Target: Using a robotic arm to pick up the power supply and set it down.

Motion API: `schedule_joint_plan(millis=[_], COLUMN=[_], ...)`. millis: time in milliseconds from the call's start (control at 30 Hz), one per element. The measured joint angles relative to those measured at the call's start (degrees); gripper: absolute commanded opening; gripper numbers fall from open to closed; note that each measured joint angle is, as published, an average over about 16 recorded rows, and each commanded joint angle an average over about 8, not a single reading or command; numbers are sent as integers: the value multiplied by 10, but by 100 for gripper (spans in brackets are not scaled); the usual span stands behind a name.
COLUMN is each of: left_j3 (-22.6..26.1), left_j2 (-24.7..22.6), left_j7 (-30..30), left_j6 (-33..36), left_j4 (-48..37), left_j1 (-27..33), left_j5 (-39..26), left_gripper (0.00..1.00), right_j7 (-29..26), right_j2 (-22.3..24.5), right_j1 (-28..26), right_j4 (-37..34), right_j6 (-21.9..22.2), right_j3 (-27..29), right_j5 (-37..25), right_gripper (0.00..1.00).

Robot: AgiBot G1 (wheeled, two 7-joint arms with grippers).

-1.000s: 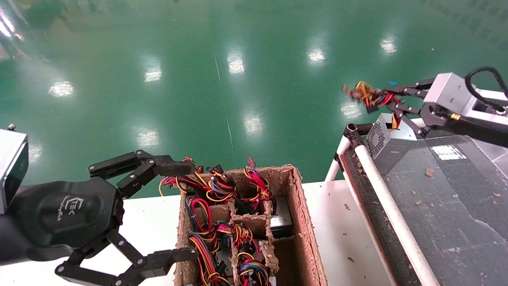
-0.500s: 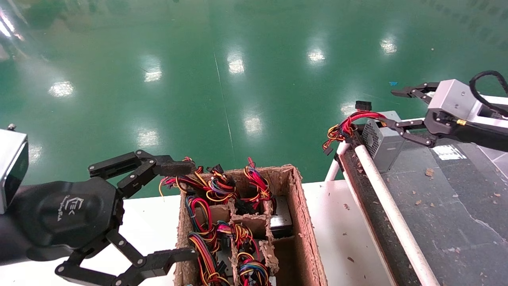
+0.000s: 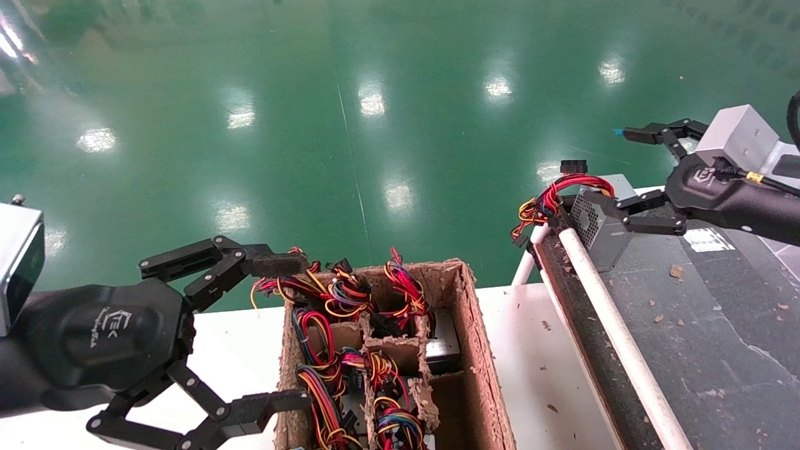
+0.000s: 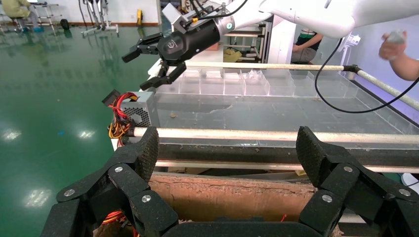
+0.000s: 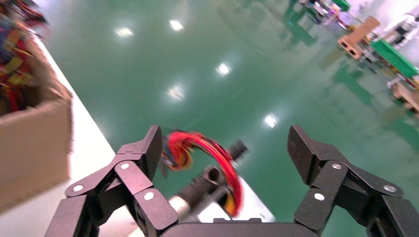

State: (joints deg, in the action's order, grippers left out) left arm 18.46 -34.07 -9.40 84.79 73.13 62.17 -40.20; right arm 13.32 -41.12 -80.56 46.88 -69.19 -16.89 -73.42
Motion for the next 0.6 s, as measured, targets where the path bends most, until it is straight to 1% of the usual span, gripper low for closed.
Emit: schedule_joint_plan(millis=[500, 600], left_j3=[0, 0], left_j2=[0, 0], left_j7=[0, 0], left_j6=[0, 0], left_j4=[0, 0], left_j1=[0, 0], left_j5=[0, 0], left_gripper=[100, 100], right_j7=[-71, -79], right_j2=[18, 20], right_j1=[56, 62], right_j4=[79, 87], right_j6=[-49, -54], right_j3=[3, 3], right_j5=[94, 103], right_gripper=[100, 100])
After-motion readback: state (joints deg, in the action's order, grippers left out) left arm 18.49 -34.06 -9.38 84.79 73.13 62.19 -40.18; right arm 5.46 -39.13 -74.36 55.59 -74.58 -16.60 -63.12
